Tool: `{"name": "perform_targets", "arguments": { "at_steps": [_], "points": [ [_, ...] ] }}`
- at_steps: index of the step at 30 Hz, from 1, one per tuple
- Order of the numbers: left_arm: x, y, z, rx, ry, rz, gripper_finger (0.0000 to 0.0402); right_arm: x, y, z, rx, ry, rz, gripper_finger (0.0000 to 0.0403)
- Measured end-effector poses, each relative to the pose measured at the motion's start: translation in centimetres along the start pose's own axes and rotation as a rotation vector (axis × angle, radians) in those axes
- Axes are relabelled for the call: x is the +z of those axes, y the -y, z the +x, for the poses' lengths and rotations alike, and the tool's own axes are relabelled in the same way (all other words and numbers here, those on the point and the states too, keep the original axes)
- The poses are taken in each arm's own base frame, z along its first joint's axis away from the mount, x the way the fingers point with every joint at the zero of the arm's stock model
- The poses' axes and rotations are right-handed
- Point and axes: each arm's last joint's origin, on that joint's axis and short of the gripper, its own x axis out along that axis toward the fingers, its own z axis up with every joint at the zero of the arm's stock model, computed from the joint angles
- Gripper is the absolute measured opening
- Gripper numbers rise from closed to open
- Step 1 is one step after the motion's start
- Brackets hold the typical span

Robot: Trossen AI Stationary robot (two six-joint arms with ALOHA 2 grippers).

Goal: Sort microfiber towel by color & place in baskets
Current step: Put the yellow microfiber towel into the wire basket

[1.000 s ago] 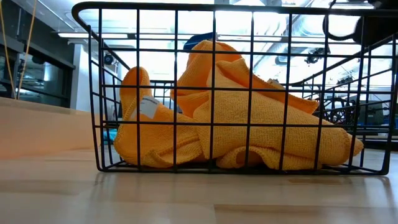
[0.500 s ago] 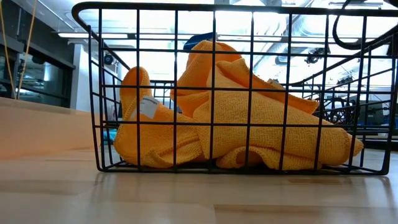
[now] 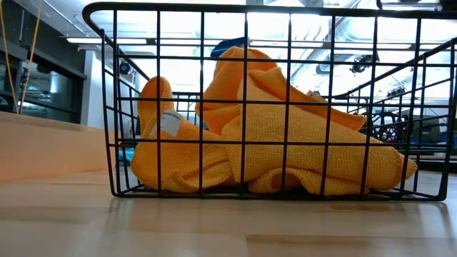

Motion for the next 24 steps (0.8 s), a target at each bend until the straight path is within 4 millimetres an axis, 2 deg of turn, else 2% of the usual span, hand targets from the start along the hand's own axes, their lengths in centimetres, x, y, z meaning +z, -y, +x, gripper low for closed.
{"name": "perform_targets", "arguments": {
  "at_steps": [4,9,12,14,17,24],
  "points": [
    [0.1,-0.1,0.0,0.031,0.01,0.032,0.0229,-1.2,-2.7,-6.0,0.087,0.097,-0.08,0.0005],
    [0.1,-0.1,0.0,0.053,0.012,0.049,0.0229,-1.9,-5.9,-14.5,0.207,0.522,-0.223,0.0003],
    [0.1,-0.1,0.0,0.054,0.012,0.049,0.0229,-1.5,-6.7,-17.8,0.188,0.738,-0.261,0.0003],
    [0.1,-0.1,0.0,0.054,0.012,0.049,0.0229,-0.6,-7.0,-18.4,0.142,0.802,-0.295,0.0002],
    [0.1,-0.1,0.0,0.054,0.012,0.049,0.0229,2.5,-7.2,-17.7,0.059,0.821,-0.373,0.0001],
    [0.1,-0.1,0.0,0.053,0.012,0.048,0.0229,13.7,-6.4,-13.6,-0.193,0.869,-0.58,0.0001]
  ]
}}
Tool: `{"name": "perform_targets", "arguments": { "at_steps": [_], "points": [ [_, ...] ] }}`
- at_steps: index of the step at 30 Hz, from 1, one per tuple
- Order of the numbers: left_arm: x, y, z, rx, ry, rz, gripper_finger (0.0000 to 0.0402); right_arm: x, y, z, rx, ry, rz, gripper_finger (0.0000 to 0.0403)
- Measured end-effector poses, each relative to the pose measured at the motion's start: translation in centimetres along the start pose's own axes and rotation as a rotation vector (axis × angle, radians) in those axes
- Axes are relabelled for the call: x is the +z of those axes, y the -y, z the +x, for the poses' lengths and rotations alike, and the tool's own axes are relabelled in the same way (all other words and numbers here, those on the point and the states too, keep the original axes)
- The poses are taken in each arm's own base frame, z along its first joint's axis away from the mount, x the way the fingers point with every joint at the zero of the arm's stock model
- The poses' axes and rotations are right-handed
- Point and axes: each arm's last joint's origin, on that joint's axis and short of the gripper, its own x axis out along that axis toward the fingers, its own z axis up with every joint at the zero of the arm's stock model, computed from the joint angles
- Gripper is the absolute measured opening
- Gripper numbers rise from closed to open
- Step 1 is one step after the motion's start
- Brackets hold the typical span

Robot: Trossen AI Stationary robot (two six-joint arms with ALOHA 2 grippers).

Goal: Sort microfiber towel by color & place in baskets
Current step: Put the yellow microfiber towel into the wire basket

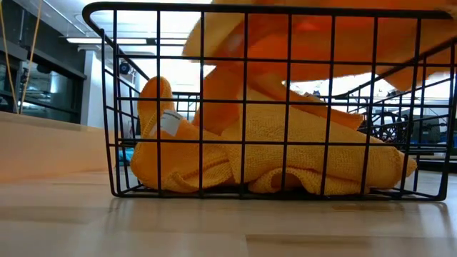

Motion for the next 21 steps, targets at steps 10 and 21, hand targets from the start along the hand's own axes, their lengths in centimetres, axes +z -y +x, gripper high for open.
{"name": "perform_targets", "arguments": {
  "at_steps": [10,21],
  "points": [
    [0.0,0.0,0.0,-0.001,0.0,-0.027,0.0229,-0.6,3.0,5.9,0.112,-0.147,0.063,0.0],
    [0.0,0.0,0.0,-0.002,-0.002,-0.006,0.0229,-5.2,3.1,8.0,0.018,-0.289,0.156,0.0]
  ]
}}
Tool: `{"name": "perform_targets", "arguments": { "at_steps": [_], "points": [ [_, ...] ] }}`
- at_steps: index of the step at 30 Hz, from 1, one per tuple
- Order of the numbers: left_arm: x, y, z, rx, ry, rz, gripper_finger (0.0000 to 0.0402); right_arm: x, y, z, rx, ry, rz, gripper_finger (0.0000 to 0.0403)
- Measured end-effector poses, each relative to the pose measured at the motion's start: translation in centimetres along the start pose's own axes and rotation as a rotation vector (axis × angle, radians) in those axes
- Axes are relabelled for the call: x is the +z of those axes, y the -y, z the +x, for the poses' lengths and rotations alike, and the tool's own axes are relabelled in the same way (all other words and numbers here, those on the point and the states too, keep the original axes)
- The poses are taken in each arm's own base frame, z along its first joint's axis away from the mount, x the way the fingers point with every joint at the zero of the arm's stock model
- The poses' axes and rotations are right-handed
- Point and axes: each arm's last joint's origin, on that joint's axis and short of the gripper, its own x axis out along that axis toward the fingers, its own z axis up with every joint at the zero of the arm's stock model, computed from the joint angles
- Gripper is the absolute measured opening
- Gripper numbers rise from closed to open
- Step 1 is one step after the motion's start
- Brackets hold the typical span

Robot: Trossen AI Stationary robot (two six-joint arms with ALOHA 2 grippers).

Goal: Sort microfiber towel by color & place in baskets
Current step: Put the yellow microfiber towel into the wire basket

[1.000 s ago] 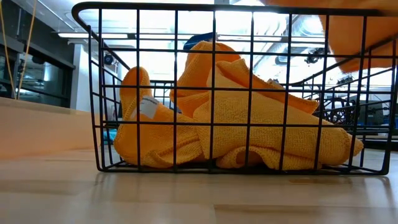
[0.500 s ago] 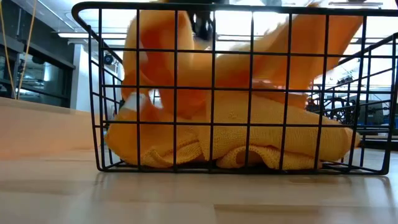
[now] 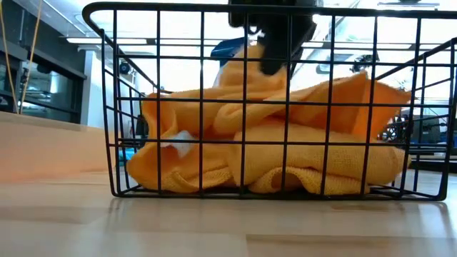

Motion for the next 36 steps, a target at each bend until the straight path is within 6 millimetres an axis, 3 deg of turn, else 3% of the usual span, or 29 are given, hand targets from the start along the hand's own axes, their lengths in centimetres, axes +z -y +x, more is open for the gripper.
{"name": "perform_targets", "arguments": {
  "at_steps": [4,10,14,18,23,29,36],
  "points": [
    [0.0,0.0,0.0,-0.001,-0.001,-0.002,0.0229,-0.4,0.7,1.8,0.034,0.085,0.165,0.0],
    [0.0,0.0,0.0,-0.001,-0.001,-0.002,0.0229,-0.7,1.2,3.0,0.067,0.09,0.7,0.0],
    [0.0,0.0,0.0,-0.001,-0.001,-0.002,0.0229,-0.9,1.2,4.1,-0.011,0.125,0.853,0.0],
    [0.0,0.0,0.0,0.0,-0.001,-0.014,0.0229,-1.4,1.8,6.4,-0.065,0.091,0.972,0.0005],
    [0.0,0.0,0.0,0.0,-0.001,-0.019,0.0229,-1.4,1.9,7.3,-0.02,0.05,0.922,0.0055],
    [0.0,0.0,0.0,0.0,-0.002,-0.018,0.0229,-0.7,0.7,3.8,-0.004,0.037,0.773,0.0156],
    [-0.2,0.0,0.0,0.004,-0.02,0.005,0.0229,-1.5,-0.2,-0.5,-0.119,-0.108,0.681,0.0258]
  ]
}}
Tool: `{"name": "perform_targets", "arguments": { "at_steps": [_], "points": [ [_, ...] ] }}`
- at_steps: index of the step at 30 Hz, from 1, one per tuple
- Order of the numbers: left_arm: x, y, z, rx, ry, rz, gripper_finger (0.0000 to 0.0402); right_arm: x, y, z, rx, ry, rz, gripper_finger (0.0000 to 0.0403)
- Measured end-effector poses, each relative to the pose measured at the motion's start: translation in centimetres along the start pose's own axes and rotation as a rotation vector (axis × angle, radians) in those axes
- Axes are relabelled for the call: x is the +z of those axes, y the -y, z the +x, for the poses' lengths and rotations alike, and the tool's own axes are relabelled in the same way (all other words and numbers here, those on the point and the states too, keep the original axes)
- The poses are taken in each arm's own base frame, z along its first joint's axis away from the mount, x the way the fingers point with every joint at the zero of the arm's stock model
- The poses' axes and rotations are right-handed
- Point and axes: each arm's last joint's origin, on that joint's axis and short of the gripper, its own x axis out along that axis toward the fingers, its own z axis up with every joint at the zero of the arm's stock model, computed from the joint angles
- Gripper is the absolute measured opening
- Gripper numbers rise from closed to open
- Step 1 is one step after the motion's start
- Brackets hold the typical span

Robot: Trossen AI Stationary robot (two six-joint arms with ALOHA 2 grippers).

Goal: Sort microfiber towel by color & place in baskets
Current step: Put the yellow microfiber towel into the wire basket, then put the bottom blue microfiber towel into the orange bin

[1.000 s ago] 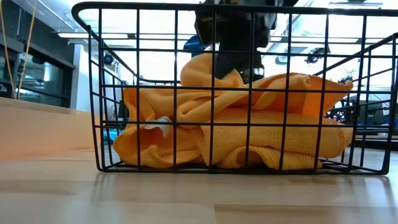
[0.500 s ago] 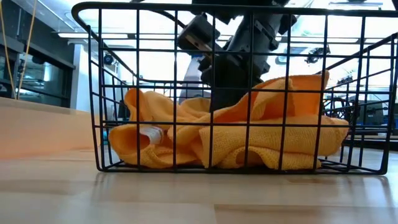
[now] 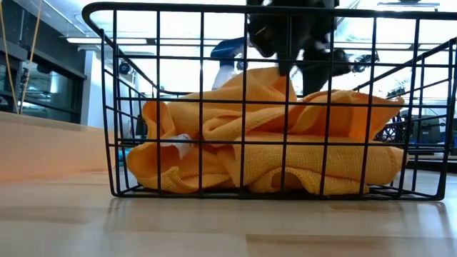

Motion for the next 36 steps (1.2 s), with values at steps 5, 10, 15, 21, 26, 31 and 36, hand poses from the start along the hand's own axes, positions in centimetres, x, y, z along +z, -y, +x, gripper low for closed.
{"name": "perform_targets", "arguments": {
  "at_steps": [5,10,15,21,26,31,36],
  "points": [
    [0.0,0.0,0.1,0.01,-0.003,-0.024,0.0229,-0.7,0.3,-2.2,-0.058,-0.047,-0.122,0.0292],
    [-0.1,0.3,0.8,0.026,-0.002,-0.094,0.0229,-2.2,0.1,-5.1,-0.062,0.016,-0.271,0.0293],
    [-0.6,1.1,2.3,-0.004,-0.052,-0.157,0.0229,-5.9,-0.6,-8.4,-0.03,0.102,-0.362,0.0293],
    [-1.9,2.3,5.1,-0.012,-0.132,-0.185,0.0229,-13.5,0.5,-8.9,-0.02,0.061,-0.284,0.0293],
    [-2.6,3.4,7.4,-0.025,-0.14,-0.196,0.0229,-19.8,3.9,-4.8,-0.092,-0.067,-0.135,0.0293],
    [-2.8,4.3,9.0,-0.075,-0.117,-0.212,0.0229,-22.0,7.4,0.1,-0.218,-0.207,-0.047,0.0293],
    [-2.6,4.6,9.7,-0.088,-0.081,-0.228,0.0229,-22.0,9.9,2.8,-0.365,-0.21,0.027,0.0293]
  ]
}}
